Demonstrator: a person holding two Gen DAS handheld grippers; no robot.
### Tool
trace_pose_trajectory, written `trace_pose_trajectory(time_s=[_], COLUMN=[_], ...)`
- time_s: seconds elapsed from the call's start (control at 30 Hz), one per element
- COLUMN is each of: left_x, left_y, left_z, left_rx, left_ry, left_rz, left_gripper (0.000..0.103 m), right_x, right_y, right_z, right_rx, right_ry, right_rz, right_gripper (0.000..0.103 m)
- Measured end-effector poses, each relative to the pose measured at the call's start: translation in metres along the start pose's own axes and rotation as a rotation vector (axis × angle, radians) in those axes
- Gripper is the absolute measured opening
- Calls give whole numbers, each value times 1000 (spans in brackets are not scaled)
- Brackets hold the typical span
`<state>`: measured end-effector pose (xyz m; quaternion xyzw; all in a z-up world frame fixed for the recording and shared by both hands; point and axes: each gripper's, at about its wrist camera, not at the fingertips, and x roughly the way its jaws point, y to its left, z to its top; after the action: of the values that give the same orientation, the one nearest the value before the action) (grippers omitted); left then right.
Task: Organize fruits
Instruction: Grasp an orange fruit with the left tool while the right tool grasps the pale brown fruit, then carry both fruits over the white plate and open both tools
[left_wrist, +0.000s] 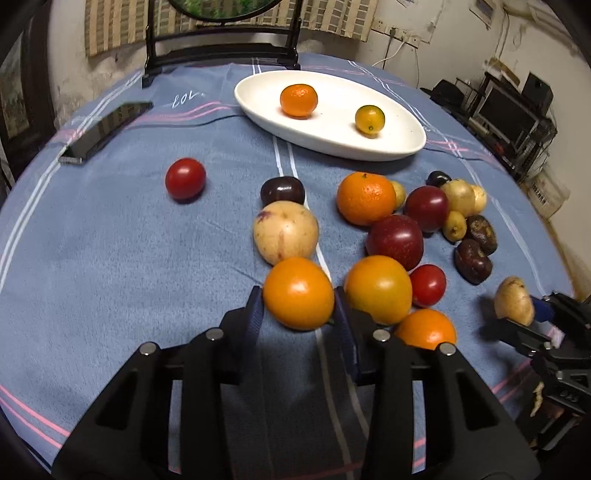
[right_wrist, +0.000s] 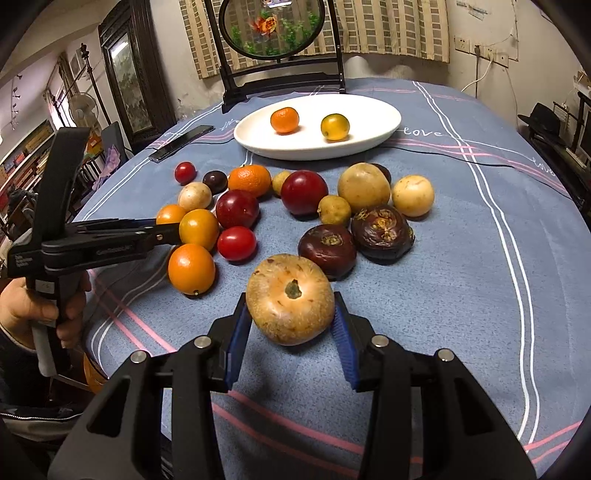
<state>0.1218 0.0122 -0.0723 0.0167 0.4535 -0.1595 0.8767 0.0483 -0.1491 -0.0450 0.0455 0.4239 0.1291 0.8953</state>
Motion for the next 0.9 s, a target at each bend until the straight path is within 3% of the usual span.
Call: trace_pose_trajectory(time_s=[0.1,0.37,0.67,0.9], left_x=[0,-34,-47,15], left_y=[-3,1,2,6], left_z=[-2,9,91,162], left_rx=[17,22,49,20], left_ry=[-10,-69,-147,-81], left_rz=[20,-47,-69,-35], left_gripper=[37,37,37,37], right_x=[-1,-15,-42,31], right_y=[-2,-15,-26,-42], right_z=[0,15,98,175], right_rx=[6,28,-51,-64], right_ry=[-2,-46,-240,-168], right_rz=[1,12,-77,-100], right_gripper=[43,43,43,43])
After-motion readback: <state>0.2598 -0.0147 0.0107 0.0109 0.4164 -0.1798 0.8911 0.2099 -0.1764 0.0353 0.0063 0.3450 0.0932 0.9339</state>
